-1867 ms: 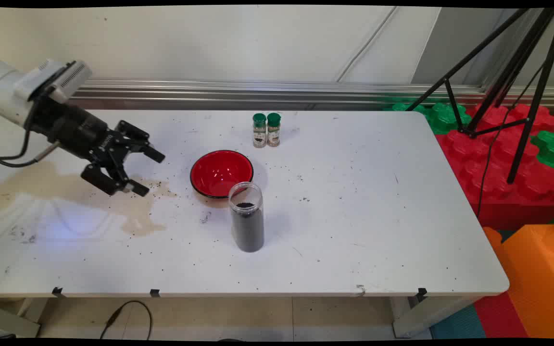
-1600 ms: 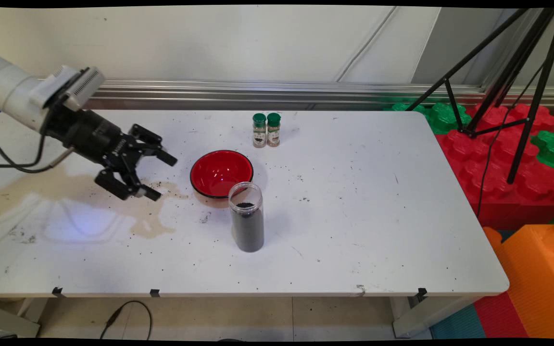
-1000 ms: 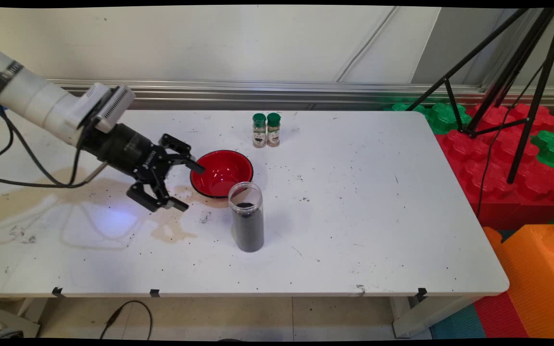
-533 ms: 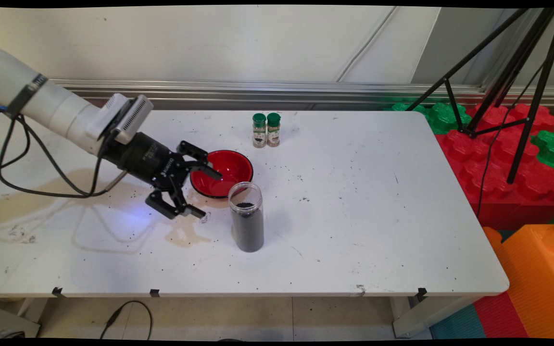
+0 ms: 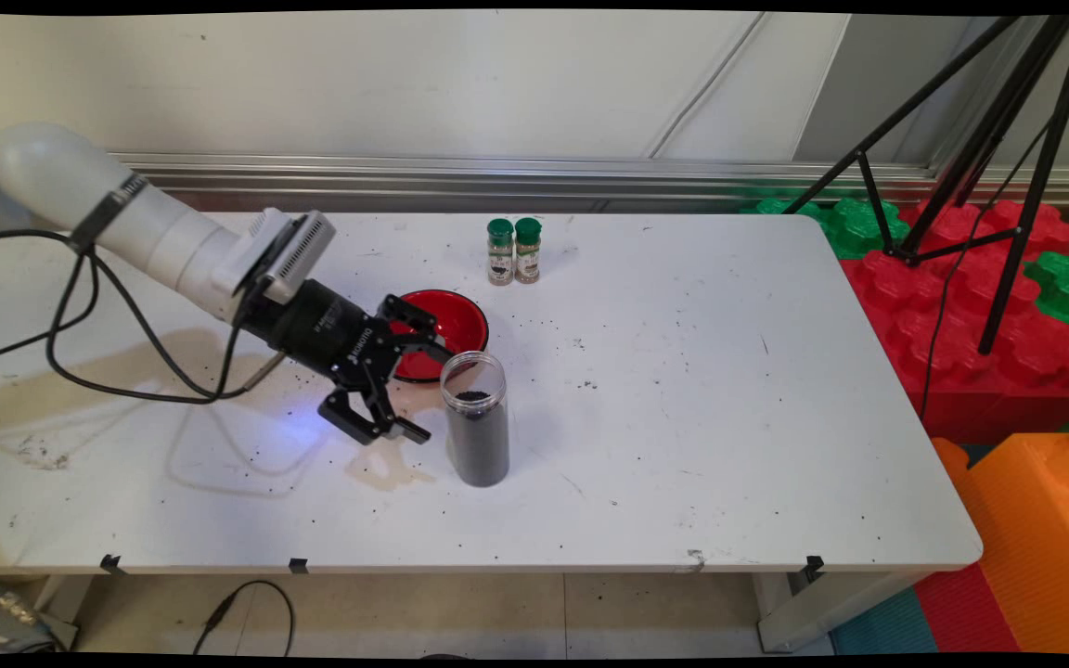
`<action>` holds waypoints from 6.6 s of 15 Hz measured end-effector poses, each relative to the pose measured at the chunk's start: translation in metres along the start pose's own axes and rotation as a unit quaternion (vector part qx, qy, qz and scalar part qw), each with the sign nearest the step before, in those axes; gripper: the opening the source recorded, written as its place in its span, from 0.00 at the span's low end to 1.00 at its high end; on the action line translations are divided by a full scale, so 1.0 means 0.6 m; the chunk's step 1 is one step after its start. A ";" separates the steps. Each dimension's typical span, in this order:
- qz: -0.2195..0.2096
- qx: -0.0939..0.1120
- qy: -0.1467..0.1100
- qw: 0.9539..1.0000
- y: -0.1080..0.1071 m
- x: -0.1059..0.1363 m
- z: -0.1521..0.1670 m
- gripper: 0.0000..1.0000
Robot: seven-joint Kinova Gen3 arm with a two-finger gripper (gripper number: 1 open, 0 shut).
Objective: Pick up the black seasoning powder from the table, then pour the black seasoning powder in the red bowl
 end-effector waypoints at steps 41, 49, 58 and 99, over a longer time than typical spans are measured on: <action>-0.086 0.023 0.041 0.995 -0.067 0.037 0.017 0.00; -0.113 0.078 0.040 0.990 -0.104 0.083 -0.039 0.00; -0.126 0.144 0.036 0.981 -0.157 0.108 -0.106 0.00; 0.038 0.257 -0.063 0.964 -0.215 -0.048 -0.206 0.00</action>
